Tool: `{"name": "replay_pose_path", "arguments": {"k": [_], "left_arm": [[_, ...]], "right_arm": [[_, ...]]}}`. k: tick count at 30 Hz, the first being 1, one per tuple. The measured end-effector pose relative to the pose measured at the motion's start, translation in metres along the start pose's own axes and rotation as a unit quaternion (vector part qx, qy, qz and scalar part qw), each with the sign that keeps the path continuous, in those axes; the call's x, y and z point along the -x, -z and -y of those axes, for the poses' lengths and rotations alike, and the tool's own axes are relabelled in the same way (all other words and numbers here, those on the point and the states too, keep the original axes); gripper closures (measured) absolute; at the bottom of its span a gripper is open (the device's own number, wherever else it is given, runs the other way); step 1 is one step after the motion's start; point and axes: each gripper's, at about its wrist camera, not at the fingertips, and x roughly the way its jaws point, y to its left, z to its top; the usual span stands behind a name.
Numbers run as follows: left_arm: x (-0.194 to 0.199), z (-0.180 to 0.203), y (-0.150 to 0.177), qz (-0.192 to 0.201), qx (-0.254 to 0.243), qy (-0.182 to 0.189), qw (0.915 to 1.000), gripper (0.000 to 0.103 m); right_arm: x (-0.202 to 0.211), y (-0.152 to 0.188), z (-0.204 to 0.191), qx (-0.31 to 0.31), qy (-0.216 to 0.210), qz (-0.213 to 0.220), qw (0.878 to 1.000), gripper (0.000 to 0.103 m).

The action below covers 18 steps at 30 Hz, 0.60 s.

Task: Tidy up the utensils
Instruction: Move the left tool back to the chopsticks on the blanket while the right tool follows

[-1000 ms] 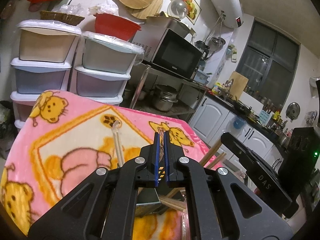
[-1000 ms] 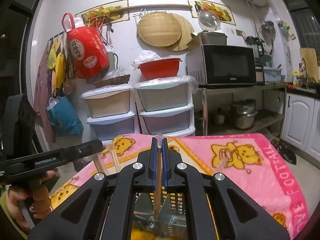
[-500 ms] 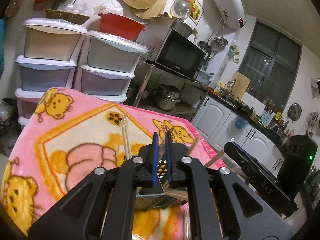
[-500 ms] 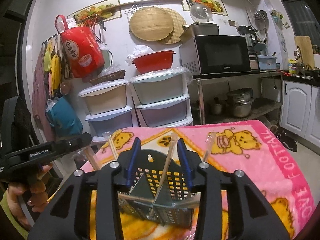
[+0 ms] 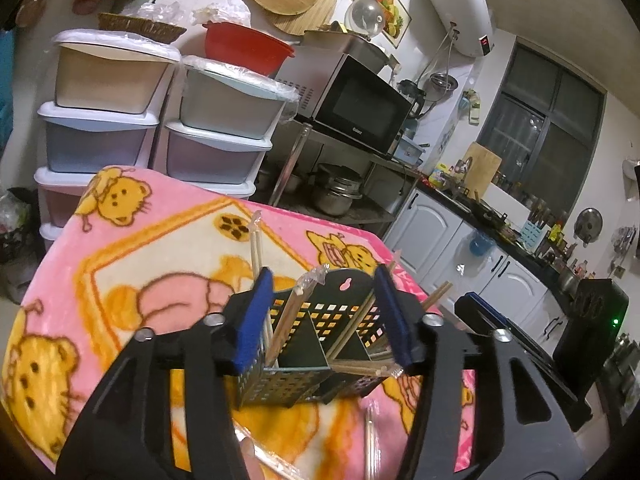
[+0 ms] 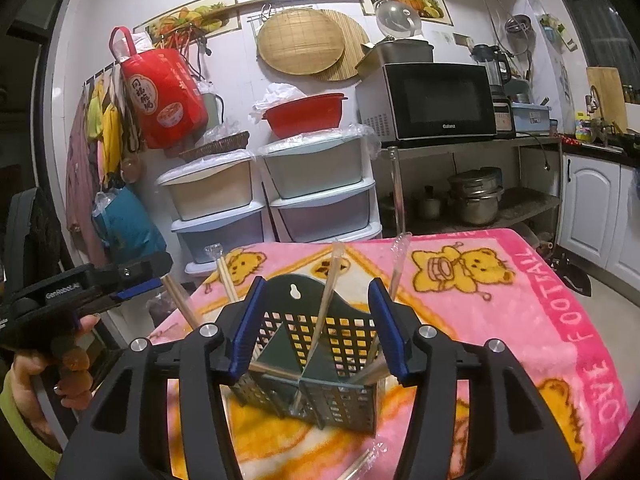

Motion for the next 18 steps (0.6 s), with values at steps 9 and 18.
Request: {"name": "replay_pose_path", "arguments": {"k": [9, 18], "left_arm": [[0.019, 0.002, 0.006, 0.012, -0.003, -0.014, 0.9998, 0.024], [0.028, 0.000, 0.022, -0.001, 0.003, -0.021, 0.9998, 0.012]], "right_arm": [[0.010, 0.005, 0.000, 0.008, -0.002, -0.009, 1.000, 0.043], [0.018, 0.011, -0.007, 0.018, -0.006, -0.016, 1.000, 0.036]]}}
